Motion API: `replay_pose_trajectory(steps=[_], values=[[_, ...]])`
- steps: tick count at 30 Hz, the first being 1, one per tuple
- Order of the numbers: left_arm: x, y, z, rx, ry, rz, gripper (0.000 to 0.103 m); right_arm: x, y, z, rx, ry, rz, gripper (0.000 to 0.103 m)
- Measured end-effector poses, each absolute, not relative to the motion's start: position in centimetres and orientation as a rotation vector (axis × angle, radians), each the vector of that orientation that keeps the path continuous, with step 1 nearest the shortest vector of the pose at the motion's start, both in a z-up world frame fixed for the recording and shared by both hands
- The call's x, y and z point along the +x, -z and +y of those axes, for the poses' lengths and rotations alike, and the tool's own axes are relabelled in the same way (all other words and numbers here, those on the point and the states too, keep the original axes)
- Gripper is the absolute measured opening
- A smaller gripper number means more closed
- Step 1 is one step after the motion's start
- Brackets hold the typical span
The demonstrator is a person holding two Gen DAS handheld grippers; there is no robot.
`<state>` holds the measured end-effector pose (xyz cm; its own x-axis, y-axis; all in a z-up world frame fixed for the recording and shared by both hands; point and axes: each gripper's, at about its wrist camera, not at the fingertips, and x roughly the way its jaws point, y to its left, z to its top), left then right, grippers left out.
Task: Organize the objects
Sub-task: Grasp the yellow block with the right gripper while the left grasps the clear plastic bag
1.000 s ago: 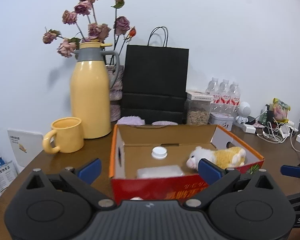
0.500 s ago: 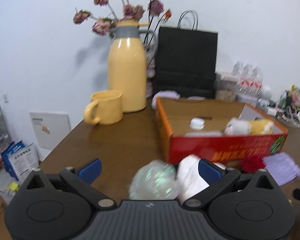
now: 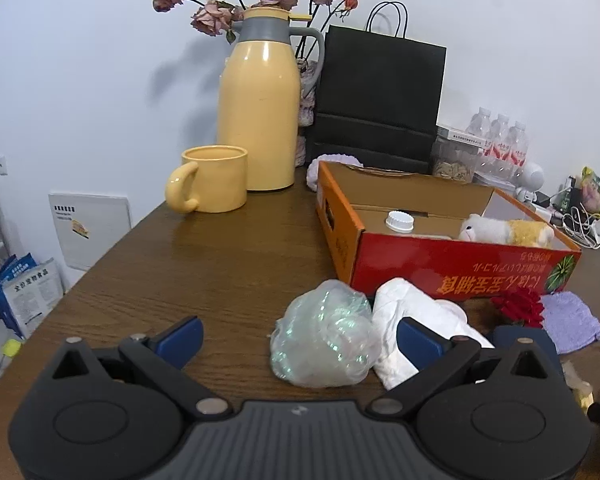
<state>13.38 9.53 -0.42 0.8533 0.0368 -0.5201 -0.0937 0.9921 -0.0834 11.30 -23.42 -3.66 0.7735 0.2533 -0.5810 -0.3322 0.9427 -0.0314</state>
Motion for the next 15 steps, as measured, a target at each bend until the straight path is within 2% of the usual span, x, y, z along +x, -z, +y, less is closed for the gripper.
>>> replay_pose_trajectory(steps=[4,6,8,9,10,11,14,15], values=[[14.9,0.7,9.7,-0.14,-0.094,0.577,0.103,12.0,4.0,-22.8,-0.147,-0.325,0.623,0.103],[15.5,0.8,9.9,-0.172,-0.095,0.592,0.099,12.4,4.1,-22.7,-0.14,-0.336,0.629,0.103],[16.0,1.0,10.3,-0.207,-0.081,0.605,0.081,12.6,4.1,-22.7,-0.141,-0.341,0.629,0.102],[16.2,1.2,10.5,-0.229,-0.066,0.618,0.075,12.7,4.1,-22.6,-0.14,-0.352,0.632,0.096],[16.3,1.4,10.7,-0.25,-0.048,0.634,0.06,12.8,4.2,-22.6,-0.134,-0.364,0.635,0.088],[16.5,1.6,10.8,-0.267,-0.035,0.654,0.05,12.9,4.2,-22.6,-0.127,-0.378,0.638,0.084],[15.9,1.7,10.8,-0.268,-0.03,0.635,0.043,12.7,4.1,-22.7,-0.12,-0.408,0.625,0.061],[15.8,1.7,10.6,-0.262,-0.031,0.63,0.043,12.6,4.0,-22.7,-0.117,-0.417,0.62,0.046]])
